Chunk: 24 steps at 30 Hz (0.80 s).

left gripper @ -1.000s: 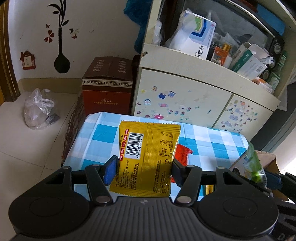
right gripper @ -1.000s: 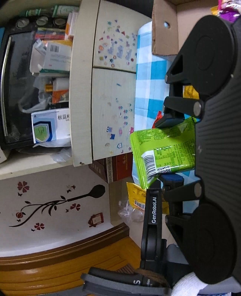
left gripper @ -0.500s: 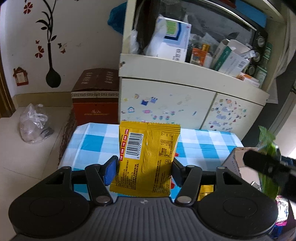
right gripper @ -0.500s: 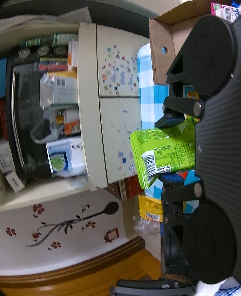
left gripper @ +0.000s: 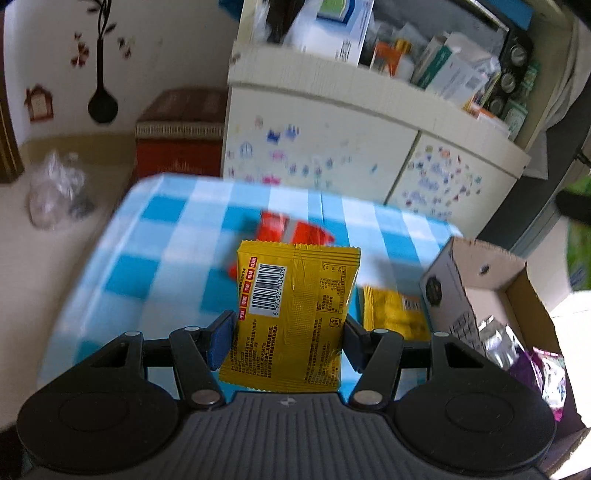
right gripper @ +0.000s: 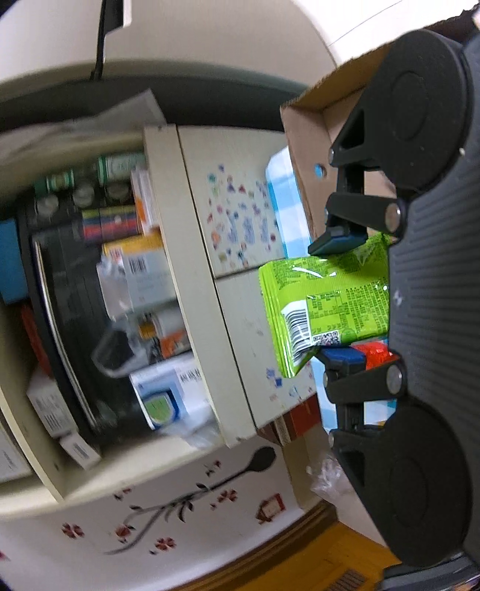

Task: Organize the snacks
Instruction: 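Carry the yellow and green packets over the cardboard box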

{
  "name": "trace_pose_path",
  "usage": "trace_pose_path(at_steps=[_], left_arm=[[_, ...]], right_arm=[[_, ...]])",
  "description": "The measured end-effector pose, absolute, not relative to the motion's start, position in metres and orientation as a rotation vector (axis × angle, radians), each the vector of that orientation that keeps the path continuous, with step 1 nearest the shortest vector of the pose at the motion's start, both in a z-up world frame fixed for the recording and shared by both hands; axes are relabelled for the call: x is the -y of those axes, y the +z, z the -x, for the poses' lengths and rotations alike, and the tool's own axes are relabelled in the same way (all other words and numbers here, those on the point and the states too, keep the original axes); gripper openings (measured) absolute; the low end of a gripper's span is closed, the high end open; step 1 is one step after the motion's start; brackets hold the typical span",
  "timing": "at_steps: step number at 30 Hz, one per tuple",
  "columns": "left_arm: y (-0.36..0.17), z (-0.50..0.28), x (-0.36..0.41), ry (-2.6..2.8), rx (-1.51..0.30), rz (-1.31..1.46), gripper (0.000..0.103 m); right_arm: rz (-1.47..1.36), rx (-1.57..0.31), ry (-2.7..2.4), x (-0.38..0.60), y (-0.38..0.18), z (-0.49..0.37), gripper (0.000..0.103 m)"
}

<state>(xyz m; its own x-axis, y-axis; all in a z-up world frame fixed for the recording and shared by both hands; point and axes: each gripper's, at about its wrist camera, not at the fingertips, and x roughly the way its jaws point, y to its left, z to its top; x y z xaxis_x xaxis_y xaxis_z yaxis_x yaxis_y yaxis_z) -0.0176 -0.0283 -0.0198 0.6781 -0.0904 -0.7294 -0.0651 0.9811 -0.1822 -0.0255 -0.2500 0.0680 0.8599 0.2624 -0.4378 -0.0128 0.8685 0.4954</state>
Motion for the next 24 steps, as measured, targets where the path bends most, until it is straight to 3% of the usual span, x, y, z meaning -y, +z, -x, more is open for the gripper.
trace_pose_path(at_steps=[24], left_arm=[[0.031,-0.002,0.167,-0.31,-0.75,0.157,0.065]], right_arm=[[-0.79,-0.432,-0.031,0.362,0.057,0.054,0.049]])
